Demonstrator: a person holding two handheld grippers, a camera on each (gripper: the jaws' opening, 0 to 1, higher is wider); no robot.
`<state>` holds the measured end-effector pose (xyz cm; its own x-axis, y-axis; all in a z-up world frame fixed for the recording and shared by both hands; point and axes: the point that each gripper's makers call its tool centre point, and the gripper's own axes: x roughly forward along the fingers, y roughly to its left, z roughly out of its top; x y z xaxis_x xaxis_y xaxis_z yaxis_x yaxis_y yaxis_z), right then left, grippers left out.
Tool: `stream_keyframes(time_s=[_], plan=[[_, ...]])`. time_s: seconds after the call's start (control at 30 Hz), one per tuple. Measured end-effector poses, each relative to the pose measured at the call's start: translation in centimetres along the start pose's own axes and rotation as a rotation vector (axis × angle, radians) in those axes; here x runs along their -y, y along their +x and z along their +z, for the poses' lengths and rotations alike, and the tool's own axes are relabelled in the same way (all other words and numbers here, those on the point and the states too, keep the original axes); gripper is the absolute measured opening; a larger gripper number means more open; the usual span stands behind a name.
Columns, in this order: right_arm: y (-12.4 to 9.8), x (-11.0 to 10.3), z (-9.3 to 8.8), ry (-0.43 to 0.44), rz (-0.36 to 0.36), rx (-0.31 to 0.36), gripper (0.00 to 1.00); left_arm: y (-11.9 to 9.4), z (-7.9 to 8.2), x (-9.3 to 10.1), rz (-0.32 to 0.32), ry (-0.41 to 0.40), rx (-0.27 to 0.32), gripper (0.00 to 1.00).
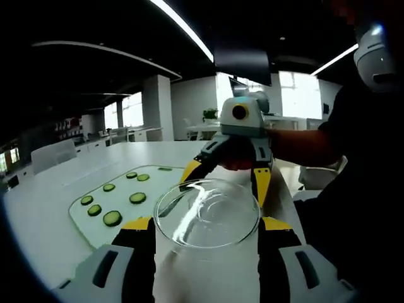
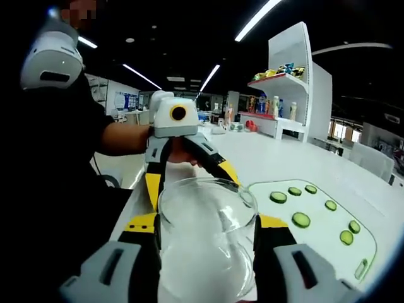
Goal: Open the petri dish lid, add cucumber slices into the petri dish, and close the lid
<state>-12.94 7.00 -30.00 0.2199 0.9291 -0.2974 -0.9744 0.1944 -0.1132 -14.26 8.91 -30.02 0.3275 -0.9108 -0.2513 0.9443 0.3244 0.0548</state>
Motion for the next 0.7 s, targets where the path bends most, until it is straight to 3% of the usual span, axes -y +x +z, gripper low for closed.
stream_keyframes(time_s=[0.37,0.7], plan=[[4.5,-1.2,0.8,-0.007,0.054,-0.024,0.59,-3.9,-1.6,-1.2,0.065,-0.003,-0.02,0.65],[6.5,-1.7,0.5,-0.02,0.079,-0.063,0.59,-5.1,-2.9,-1.8,0.093,-0.034,-0.027,0.65]])
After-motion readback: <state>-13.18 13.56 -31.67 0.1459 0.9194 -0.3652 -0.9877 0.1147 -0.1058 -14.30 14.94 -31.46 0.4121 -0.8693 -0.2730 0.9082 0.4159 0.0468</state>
